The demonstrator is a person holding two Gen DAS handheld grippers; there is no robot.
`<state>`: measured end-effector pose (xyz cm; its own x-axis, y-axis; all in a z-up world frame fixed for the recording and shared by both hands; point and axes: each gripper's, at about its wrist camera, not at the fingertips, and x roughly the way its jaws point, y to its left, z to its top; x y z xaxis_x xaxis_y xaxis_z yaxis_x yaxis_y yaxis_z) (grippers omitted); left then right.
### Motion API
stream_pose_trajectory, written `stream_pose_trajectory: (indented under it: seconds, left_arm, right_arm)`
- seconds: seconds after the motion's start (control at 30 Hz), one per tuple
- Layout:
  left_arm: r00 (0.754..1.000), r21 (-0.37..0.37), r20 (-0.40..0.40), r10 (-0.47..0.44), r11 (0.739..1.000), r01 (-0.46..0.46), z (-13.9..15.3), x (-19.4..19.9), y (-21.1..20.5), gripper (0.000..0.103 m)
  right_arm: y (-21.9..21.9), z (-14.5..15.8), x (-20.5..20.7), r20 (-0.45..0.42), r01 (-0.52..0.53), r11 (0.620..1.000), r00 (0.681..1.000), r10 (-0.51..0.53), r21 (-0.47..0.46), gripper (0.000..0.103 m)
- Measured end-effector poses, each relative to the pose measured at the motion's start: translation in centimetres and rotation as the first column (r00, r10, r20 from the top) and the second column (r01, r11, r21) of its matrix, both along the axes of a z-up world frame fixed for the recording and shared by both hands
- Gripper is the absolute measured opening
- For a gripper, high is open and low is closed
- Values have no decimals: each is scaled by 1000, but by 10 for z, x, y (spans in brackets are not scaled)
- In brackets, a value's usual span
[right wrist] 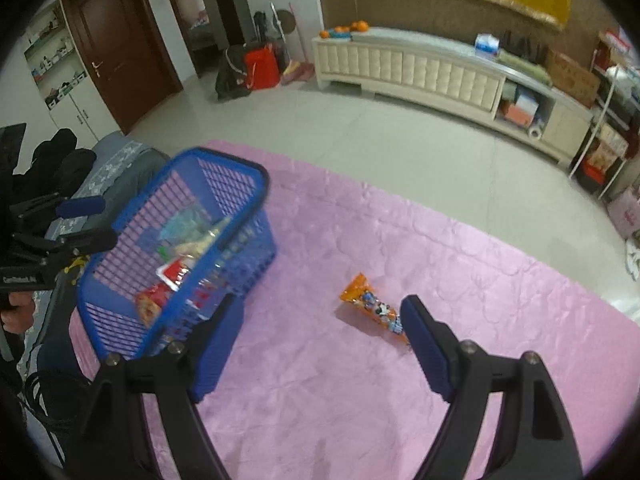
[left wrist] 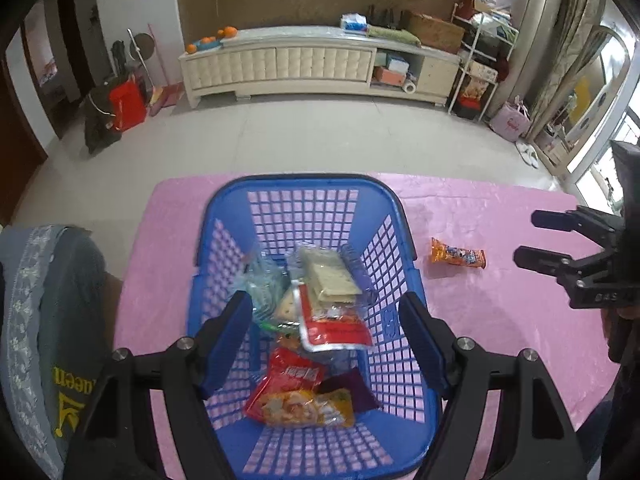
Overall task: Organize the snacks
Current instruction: 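Move the right tool toward the orange sausage stick on the bed, then grasp the orange sausage stick with the right tool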
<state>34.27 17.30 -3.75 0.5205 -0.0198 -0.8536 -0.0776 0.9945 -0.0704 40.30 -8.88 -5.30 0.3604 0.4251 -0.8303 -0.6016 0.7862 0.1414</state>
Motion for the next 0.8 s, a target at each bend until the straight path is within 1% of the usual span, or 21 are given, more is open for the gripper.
stream_pose_trajectory:
  seconds: [0.07, 0.17, 0.27, 0.4, 0.47, 0.5, 0.53, 0.7, 0.77, 0.8]
  left_arm:
    - [1000, 1, -25, -5, 1000, 5, -10, 10, -2, 74]
    - [998, 25, -58, 2, 1000, 0, -24, 23, -5, 74]
    - [997, 39, -82, 8, 999, -5, -35, 34, -5, 74]
    - [993, 35, -113, 35, 999, -31, -48, 43, 0, 74]
    - [992, 40, -125, 33, 999, -28, -54, 46, 0, 74]
    - [991, 51, -127, 33, 998, -26, -56, 48, -1, 74]
    - [991, 57, -128, 34, 998, -27, -58, 49, -1, 74]
    - [988, 43, -148, 43, 998, -37, -68, 50, 2, 74]
    - [988, 42, -151, 42, 998, -36, -70, 50, 3, 74]
    - [988, 40, -152, 41, 999, -36, -71, 49, 4, 74]
  right_arm:
    - [-3, -14, 10, -9, -4, 1000, 1000, 4, -21, 84]
    - [-4, -32, 22, -10, -27, 998, 1000, 27, -50, 84]
    - [-6, -49, 31, -23, -64, 997, 998, 63, -36, 84]
    - [-8, -72, 46, -49, -82, 996, 996, 80, -40, 84]
    - [-8, -83, 51, -49, -94, 993, 995, 91, -68, 76]
    - [-6, -90, 54, -58, -104, 991, 993, 100, -78, 64]
    - [-4, -97, 56, -75, -113, 990, 991, 107, -83, 57]
    - [3, -121, 60, -112, -134, 986, 986, 122, -101, 56]
    - [3, -126, 60, -124, -144, 986, 983, 133, -86, 36]
    - [3, -125, 59, -98, -140, 986, 986, 131, -88, 24]
